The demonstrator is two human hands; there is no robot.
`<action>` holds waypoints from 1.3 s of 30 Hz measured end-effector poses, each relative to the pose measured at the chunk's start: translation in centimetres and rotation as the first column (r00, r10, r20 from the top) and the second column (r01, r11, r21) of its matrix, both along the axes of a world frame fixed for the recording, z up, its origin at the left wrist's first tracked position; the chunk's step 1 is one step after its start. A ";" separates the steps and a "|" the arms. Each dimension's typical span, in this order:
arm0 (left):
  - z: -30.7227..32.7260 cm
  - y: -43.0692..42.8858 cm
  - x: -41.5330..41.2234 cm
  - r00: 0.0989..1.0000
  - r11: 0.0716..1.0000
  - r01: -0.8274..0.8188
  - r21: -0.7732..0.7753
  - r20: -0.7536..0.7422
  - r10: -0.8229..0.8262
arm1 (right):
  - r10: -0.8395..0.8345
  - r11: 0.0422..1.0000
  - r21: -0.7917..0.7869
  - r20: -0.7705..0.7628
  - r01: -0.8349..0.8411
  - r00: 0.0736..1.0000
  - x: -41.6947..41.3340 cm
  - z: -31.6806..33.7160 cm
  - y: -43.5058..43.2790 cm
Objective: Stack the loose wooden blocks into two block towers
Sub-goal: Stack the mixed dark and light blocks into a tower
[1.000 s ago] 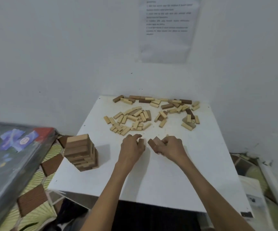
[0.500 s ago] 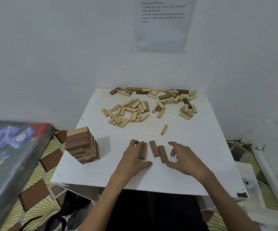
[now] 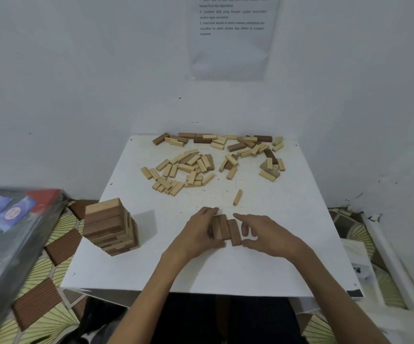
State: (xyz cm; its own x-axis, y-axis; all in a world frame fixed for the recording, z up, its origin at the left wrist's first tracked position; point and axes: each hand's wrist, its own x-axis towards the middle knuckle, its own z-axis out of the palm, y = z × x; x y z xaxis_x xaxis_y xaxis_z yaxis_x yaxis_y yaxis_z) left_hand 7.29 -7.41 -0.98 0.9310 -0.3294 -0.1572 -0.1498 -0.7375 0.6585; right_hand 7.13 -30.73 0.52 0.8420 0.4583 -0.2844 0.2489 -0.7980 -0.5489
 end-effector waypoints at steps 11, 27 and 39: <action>-1.0 0.8 -1.3 0.995 0.993 0.080 -0.090 0.075 -0.073 | 0.078 0.991 0.109 -0.047 -0.073 0.996 -0.4 -1.2 -0.1; -0.9 1.3 -3.4 0.993 0.991 0.119 -0.058 -0.015 -0.120 | -0.005 0.991 0.137 0.087 -0.006 0.996 -2.9 -2.9 0.2; -1.6 2.4 -3.5 0.974 0.984 0.083 0.159 0.197 -0.113 | 0.024 1.000 0.003 0.216 -0.025 0.976 -3.2 -2.7 0.0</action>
State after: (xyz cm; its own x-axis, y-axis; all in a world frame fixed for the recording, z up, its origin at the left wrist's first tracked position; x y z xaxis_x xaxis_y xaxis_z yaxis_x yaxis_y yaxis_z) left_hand 3.81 -5.00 -2.61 0.9128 -0.4079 -0.0215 -0.3460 -0.7999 0.4904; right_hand 3.98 -30.75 -2.17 0.8716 0.4809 -0.0948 0.3815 -0.7870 -0.4848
